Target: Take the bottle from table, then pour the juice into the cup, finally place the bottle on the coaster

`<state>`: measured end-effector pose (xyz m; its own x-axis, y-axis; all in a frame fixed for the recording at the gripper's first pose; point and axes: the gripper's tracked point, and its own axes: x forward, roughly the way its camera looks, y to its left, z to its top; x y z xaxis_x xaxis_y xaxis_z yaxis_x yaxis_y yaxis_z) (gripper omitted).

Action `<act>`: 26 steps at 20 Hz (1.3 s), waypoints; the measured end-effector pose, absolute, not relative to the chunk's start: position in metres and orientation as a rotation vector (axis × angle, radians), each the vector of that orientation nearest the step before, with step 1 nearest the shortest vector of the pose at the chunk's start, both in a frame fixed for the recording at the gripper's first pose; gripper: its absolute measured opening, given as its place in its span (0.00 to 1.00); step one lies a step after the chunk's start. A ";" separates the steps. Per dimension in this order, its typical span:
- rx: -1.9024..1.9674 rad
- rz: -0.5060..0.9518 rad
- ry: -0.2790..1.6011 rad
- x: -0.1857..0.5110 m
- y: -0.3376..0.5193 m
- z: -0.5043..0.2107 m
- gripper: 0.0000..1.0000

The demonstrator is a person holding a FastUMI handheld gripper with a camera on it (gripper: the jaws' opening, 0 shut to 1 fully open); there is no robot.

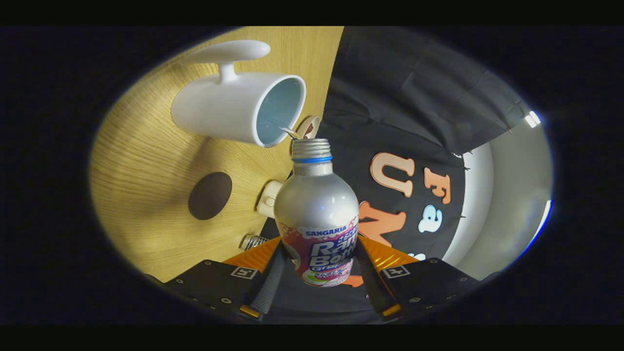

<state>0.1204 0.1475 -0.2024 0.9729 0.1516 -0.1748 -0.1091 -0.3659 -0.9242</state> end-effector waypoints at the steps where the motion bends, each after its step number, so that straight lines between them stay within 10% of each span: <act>1: -1.932 0.273 -0.036 0.121 0.148 -0.202 0.77; 26: -1.919 0.326 -0.020 0.121 0.150 -0.205 0.77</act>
<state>0.1207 0.1503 -0.2054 0.9615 0.1694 -0.2164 -0.1424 -0.3665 -0.9195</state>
